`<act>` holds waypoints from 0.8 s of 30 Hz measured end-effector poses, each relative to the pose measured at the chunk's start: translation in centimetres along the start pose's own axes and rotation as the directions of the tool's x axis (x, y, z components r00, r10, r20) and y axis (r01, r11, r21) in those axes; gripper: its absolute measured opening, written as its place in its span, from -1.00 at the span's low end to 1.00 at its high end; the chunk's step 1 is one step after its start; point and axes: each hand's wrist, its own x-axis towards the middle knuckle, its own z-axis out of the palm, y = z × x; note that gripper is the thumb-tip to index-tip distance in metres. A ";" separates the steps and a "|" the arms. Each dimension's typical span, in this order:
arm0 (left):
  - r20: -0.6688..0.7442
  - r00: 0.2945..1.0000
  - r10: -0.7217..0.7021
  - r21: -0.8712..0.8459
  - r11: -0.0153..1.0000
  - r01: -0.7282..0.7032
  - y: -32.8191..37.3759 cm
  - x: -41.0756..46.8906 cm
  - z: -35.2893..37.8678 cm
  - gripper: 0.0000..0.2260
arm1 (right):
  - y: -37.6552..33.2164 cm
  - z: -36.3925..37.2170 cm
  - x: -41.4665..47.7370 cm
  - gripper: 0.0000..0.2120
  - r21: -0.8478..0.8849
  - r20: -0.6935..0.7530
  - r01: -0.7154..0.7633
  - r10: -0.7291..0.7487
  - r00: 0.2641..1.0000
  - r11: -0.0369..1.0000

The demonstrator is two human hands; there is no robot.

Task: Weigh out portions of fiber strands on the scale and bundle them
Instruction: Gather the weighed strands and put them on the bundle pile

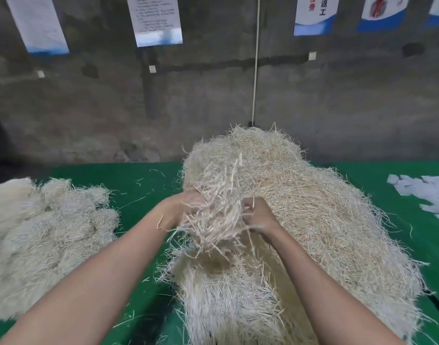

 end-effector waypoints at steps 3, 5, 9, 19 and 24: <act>0.184 0.982 0.031 0.283 0.956 -0.083 -1.3 -0.6 1.6 -0.54 | -1.5 -0.1 0.2 -0.83 0.113 0.001 0.025 -0.025 1.000 0.993; 0.180 0.973 0.145 0.177 0.968 -0.177 -2.1 -0.3 2.7 -0.66 | -2.7 0.5 -0.7 -0.84 0.020 0.011 0.117 -0.117 0.993 0.993; -0.276 0.961 0.030 -0.566 0.802 -0.188 -2.8 -1.6 1.5 -0.80 | -3.2 0.9 -2.6 -0.78 0.109 -0.022 0.189 -0.187 0.982 0.976; -0.531 0.741 0.410 -0.098 0.839 -0.535 -8.4 -3.6 -1.2 -0.80 | -4.8 3.4 -6.2 -0.14 0.301 -0.009 0.292 -0.303 0.953 0.908; -0.399 0.597 0.696 0.319 0.716 -0.621 -11.4 -6.0 0.0 -0.76 | -6.0 9.2 -9.0 -0.02 0.307 0.277 0.265 -0.352 0.894 0.914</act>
